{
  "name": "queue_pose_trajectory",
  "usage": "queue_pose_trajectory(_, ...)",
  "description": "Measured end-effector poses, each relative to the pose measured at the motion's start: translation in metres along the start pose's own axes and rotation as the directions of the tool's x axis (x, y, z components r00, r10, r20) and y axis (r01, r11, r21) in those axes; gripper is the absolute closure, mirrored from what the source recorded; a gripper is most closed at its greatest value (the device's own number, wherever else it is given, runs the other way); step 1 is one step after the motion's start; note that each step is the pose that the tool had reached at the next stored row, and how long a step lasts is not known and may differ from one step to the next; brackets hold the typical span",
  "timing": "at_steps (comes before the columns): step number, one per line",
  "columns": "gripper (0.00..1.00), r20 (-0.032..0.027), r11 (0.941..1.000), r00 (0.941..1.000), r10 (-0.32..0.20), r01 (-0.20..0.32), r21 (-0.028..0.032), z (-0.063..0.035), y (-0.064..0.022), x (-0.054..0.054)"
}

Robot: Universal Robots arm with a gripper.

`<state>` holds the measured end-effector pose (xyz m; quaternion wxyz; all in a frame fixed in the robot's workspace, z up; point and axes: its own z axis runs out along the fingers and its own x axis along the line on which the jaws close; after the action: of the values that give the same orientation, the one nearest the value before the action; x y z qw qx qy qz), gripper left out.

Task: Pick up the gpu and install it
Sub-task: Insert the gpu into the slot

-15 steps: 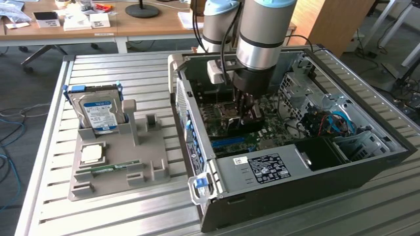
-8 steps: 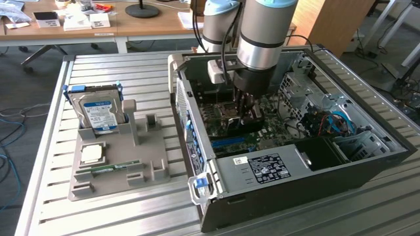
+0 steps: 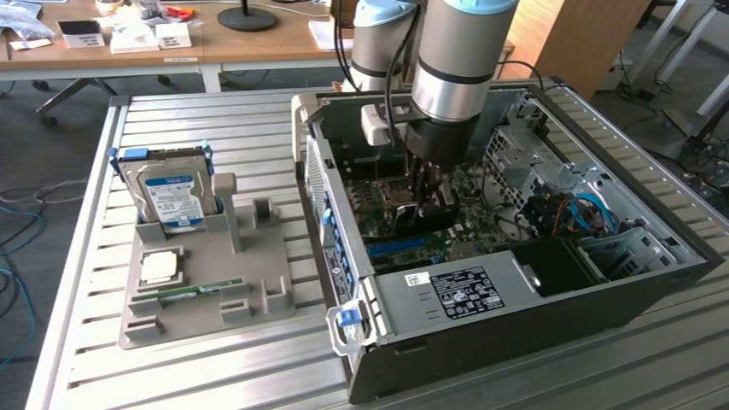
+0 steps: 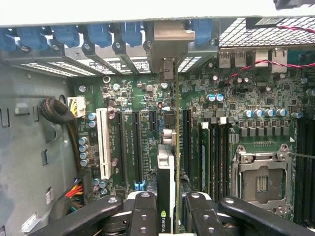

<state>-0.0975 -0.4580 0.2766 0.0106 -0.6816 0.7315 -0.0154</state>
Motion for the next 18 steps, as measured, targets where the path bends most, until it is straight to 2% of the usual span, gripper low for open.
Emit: queue_pose_trajectory(18, 0.73, 0.0001, 1.0, 1.0, 0.0, 0.0, 0.0, 0.0094, 0.0011, 0.0)
